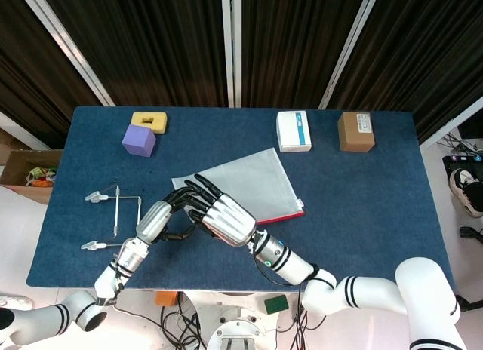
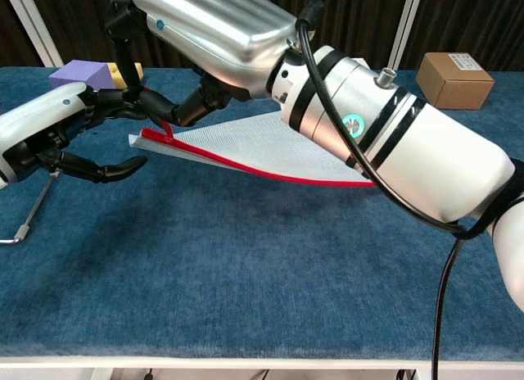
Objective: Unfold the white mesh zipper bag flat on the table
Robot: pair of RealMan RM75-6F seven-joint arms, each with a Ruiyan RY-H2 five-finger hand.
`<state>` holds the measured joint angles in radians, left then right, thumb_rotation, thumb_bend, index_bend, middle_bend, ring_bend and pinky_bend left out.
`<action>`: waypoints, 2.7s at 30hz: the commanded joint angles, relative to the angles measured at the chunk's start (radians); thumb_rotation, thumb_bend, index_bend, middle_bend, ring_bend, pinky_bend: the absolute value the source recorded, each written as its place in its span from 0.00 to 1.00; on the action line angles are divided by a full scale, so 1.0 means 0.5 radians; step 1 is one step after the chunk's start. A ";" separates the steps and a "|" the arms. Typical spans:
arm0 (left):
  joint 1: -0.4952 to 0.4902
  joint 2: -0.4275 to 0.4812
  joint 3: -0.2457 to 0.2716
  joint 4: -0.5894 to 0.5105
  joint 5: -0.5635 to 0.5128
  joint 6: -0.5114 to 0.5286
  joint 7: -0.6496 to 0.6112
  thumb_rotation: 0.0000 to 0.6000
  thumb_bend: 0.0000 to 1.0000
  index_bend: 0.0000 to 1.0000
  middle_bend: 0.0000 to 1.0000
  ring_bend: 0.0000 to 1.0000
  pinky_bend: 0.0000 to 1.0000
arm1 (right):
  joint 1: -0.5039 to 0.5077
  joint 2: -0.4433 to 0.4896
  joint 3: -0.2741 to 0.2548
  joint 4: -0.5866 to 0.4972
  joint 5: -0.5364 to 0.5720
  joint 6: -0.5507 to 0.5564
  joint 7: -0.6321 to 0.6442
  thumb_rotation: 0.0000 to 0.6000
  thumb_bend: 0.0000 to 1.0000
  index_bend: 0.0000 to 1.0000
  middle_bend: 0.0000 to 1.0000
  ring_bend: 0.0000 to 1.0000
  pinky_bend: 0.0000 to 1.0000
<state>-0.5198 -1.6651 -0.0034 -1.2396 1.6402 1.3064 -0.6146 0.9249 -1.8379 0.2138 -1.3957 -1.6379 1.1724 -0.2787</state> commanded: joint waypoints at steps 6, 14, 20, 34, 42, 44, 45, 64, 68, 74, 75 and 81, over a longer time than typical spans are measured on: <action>0.001 -0.019 -0.010 -0.004 0.013 0.042 0.001 1.00 0.36 0.40 0.18 0.08 0.14 | 0.009 -0.017 0.008 0.011 0.003 0.004 0.003 1.00 0.48 0.67 0.28 0.00 0.00; -0.026 -0.043 -0.028 -0.047 0.008 0.018 0.075 1.00 0.36 0.44 0.18 0.08 0.14 | 0.018 -0.025 0.018 0.023 0.009 0.005 0.017 1.00 0.48 0.67 0.28 0.00 0.00; -0.039 -0.065 -0.033 -0.044 -0.009 -0.009 0.082 1.00 0.39 0.48 0.19 0.08 0.14 | 0.023 -0.030 0.017 0.038 0.011 0.003 0.031 1.00 0.48 0.67 0.28 0.00 0.00; -0.054 -0.109 -0.051 0.001 -0.044 -0.035 0.077 1.00 0.40 0.53 0.21 0.08 0.14 | 0.024 -0.030 0.012 0.047 0.016 0.006 0.037 1.00 0.48 0.67 0.28 0.00 0.00; -0.044 -0.106 -0.060 0.004 -0.053 -0.003 -0.125 1.00 0.48 0.62 0.25 0.10 0.14 | -0.013 -0.012 -0.028 0.076 -0.004 0.048 0.048 1.00 0.48 0.67 0.28 0.00 0.00; -0.039 -0.101 -0.059 -0.002 -0.060 0.001 -0.196 1.00 0.49 0.62 0.25 0.10 0.14 | -0.028 -0.002 -0.049 0.086 -0.027 0.072 0.052 1.00 0.48 0.67 0.28 0.00 0.00; -0.037 -0.097 -0.059 -0.006 -0.064 0.000 -0.235 1.00 0.49 0.62 0.25 0.10 0.14 | -0.035 0.003 -0.062 0.091 -0.040 0.084 0.053 1.00 0.48 0.67 0.28 0.00 0.00; -0.003 -0.046 -0.101 -0.017 -0.153 -0.014 -1.125 1.00 0.51 0.63 0.26 0.10 0.14 | -0.194 0.094 -0.270 0.240 -0.225 0.243 0.016 1.00 0.48 0.67 0.27 0.00 0.00; 0.004 -0.047 -0.116 0.015 -0.178 -0.023 -1.248 1.00 0.51 0.63 0.26 0.10 0.14 | -0.224 0.109 -0.291 0.252 -0.236 0.262 0.029 1.00 0.48 0.67 0.27 0.00 0.00; 0.031 -0.081 -0.142 0.160 -0.211 0.001 -1.184 1.00 0.51 0.63 0.26 0.10 0.14 | -0.341 0.217 -0.384 0.210 -0.269 0.344 0.003 1.00 0.48 0.67 0.27 0.00 0.00; 0.036 -0.083 -0.143 0.179 -0.216 0.004 -1.176 1.00 0.51 0.63 0.26 0.10 0.14 | -0.370 0.243 -0.403 0.199 -0.268 0.364 0.002 1.00 0.48 0.67 0.27 0.00 0.00; 0.076 -0.101 -0.156 0.283 -0.237 0.042 -1.160 1.00 0.51 0.63 0.26 0.10 0.14 | -0.617 0.425 -0.544 0.168 -0.230 0.522 0.043 1.00 0.48 0.67 0.27 0.00 0.00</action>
<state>-0.4870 -1.7123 -0.0790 -1.1067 1.5251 1.3223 -1.1972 0.6553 -1.6566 -0.0309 -1.3073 -1.7620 1.4034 -0.2681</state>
